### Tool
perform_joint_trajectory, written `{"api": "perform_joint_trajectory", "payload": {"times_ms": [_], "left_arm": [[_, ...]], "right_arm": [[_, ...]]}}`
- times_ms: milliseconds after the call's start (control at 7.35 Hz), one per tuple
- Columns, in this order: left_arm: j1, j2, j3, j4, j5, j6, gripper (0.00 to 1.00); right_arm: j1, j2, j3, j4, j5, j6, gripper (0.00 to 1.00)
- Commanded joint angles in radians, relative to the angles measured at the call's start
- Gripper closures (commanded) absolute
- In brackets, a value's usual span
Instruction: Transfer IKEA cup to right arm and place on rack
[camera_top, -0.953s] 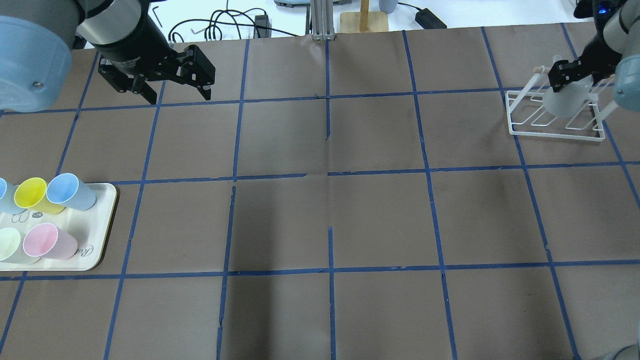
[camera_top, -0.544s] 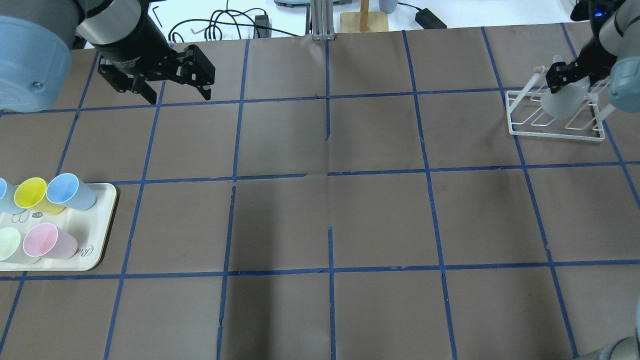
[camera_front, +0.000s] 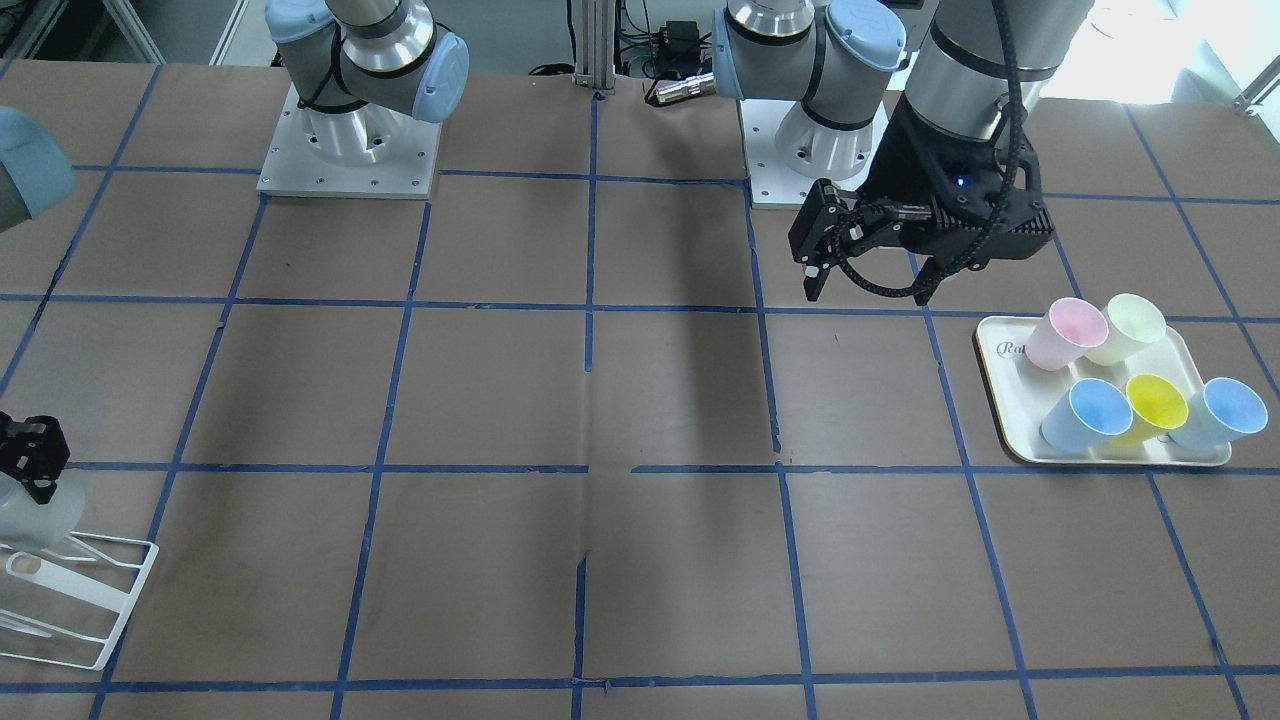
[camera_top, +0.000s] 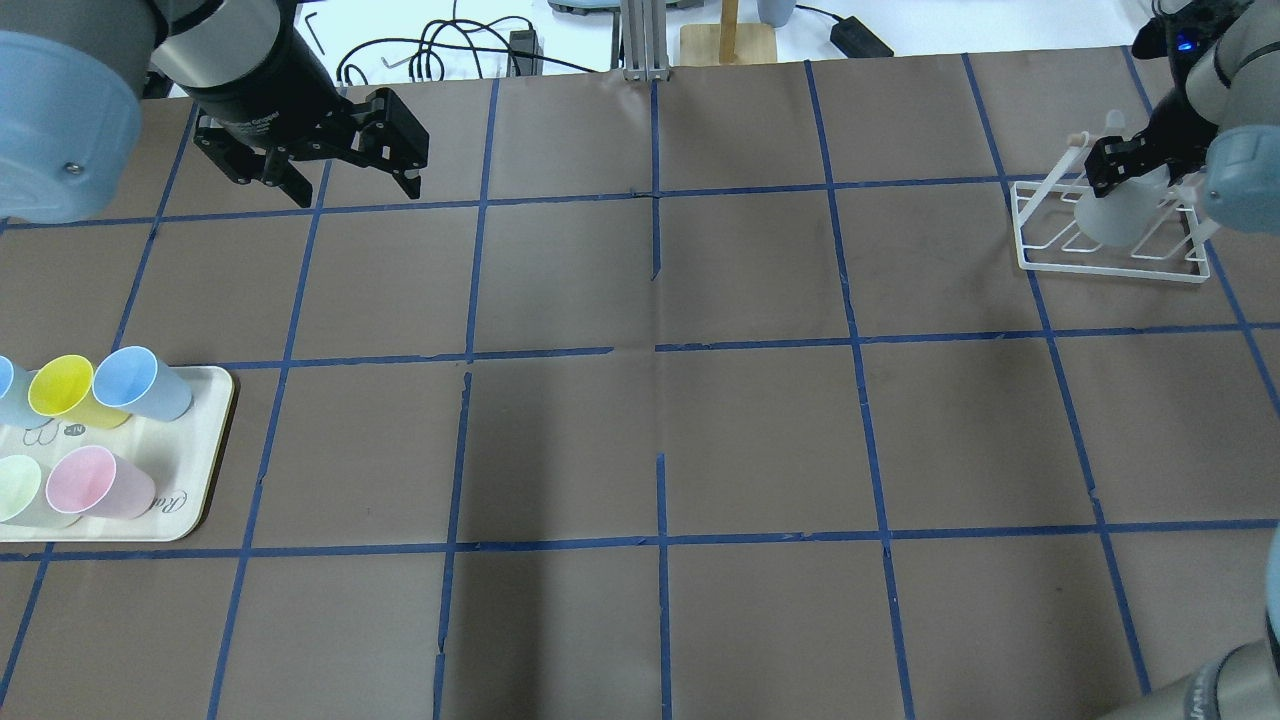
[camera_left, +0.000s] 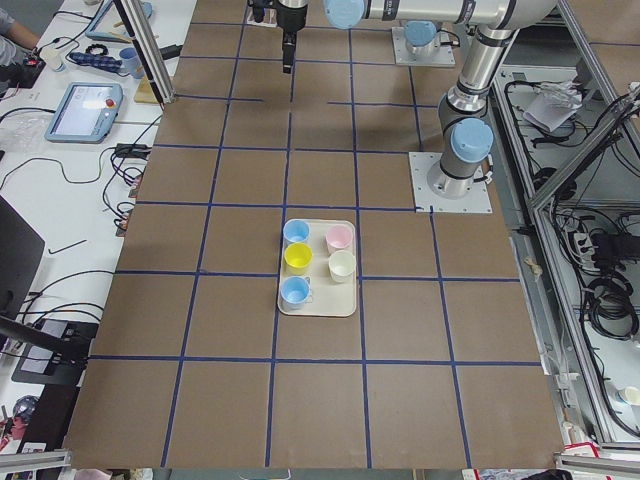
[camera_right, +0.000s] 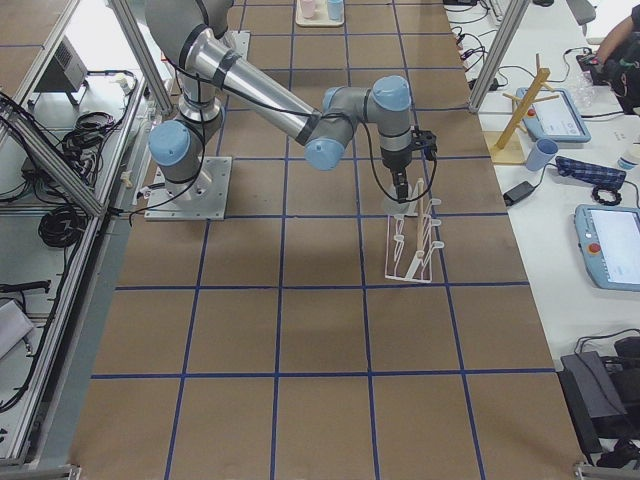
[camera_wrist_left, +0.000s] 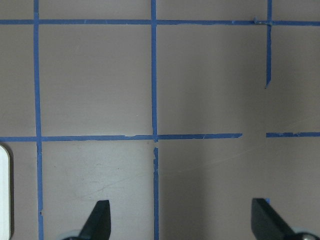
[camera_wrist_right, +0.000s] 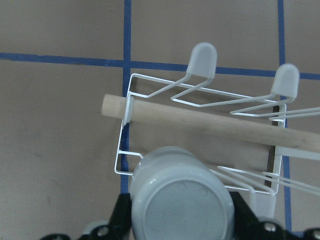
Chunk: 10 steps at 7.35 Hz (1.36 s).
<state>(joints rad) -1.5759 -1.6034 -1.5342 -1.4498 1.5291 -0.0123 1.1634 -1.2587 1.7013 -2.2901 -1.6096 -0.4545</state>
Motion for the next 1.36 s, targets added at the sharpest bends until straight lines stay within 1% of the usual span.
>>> {"api": "perform_joint_trajectory", "payload": {"times_ms": [0, 272, 408, 544, 680, 817, 953, 1225], "left_arm": [[-0.001, 0.000, 0.000, 0.000, -0.001, 0.000, 0.00], [0.000, -0.001, 0.000, 0.000, -0.001, 0.002, 0.00], [0.000, -0.001, 0.000, 0.000, -0.001, 0.002, 0.00], [0.000, -0.001, 0.000, 0.000, -0.001, 0.002, 0.00], [0.000, -0.001, 0.000, 0.002, -0.001, 0.002, 0.00], [0.000, -0.001, 0.000, 0.002, -0.001, 0.002, 0.00], [0.000, -0.001, 0.000, 0.002, -0.001, 0.002, 0.00], [0.000, -0.001, 0.000, 0.002, -0.001, 0.002, 0.00]], "right_arm": [[-0.001, 0.012, 0.000, 0.000, -0.001, 0.004, 0.68], [-0.013, 0.028, 0.000, 0.000, 0.037, 0.004, 0.67], [-0.013, 0.028, 0.000, 0.000, 0.037, 0.004, 0.66], [-0.013, 0.030, 0.001, 0.000, 0.037, 0.002, 0.58], [-0.013, 0.031, 0.001, 0.000, 0.040, 0.005, 0.40], [-0.013, 0.035, 0.000, 0.000, 0.040, 0.007, 0.10], [-0.013, 0.033, 0.000, 0.000, 0.039, 0.011, 0.00], [-0.013, 0.025, -0.002, 0.003, 0.036, 0.016, 0.00]]}}
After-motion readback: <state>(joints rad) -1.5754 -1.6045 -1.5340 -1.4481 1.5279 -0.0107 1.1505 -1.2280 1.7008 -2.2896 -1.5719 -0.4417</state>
